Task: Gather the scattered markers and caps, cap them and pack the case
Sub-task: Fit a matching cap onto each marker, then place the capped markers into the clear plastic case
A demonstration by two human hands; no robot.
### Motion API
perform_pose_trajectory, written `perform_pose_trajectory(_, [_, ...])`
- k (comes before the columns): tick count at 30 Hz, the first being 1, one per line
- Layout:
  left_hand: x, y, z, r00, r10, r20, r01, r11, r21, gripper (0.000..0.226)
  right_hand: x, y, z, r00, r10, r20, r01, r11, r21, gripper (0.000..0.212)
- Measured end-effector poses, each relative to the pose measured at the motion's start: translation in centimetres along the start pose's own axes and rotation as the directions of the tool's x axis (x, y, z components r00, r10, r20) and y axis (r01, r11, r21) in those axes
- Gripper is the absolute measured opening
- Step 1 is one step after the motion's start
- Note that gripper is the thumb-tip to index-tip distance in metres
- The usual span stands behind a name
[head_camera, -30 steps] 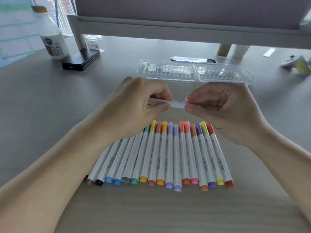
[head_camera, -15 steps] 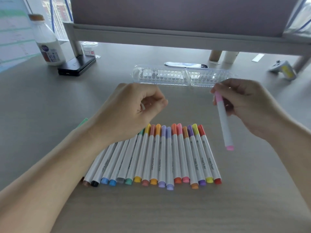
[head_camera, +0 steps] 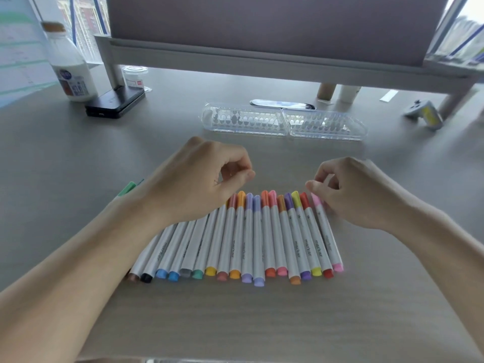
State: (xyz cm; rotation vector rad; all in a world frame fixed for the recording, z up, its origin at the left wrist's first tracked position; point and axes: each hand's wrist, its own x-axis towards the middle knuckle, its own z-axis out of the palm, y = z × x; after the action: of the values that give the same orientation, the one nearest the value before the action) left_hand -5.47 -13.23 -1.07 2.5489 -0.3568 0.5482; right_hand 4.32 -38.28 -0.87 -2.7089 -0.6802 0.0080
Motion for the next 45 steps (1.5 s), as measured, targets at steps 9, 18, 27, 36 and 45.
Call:
perform_pose_trajectory(9, [0.0, -0.1, 0.1, 1.0, 0.004, 0.018, -0.004, 0.999, 0.04, 0.012, -0.6, -0.2, -0.1, 0.998, -0.006, 0.055, 0.003, 0.999, 0.043, 0.008])
perform_pose_trajectory(18, [0.9, 1.0, -0.9, 0.996, -0.035, -0.083, 0.037, 0.999, 0.02, 0.014, 4.3, 1.0, -0.4, 0.992, 0.019, -0.121, -0.003, 0.992, 0.125, 0.019])
perform_pose_trajectory(27, [9.4, -2.0, 0.5, 0.906, -0.335, 0.26, 0.254, 0.92, 0.297, 0.05, 10.2, 1.0, 1.0, 0.998, 0.032, 0.056, -0.033, 0.999, 0.014, 0.058])
perform_pose_trajectory(36, [12.5, -5.5, 3.9, 0.867, -0.381, 0.322, 0.247, 0.889, 0.387, 0.061, 11.5, 1.3, 1.4, 0.998, 0.064, 0.003, -0.064, 0.994, -0.094, 0.06])
perform_pose_trajectory(45, [11.7, -5.4, 1.3, 0.851, -0.424, 0.309, 0.257, 0.85, 0.46, 0.046, 10.7, -0.1, 0.8, 0.999, -0.048, 0.02, 0.05, 0.992, -0.118, 0.044])
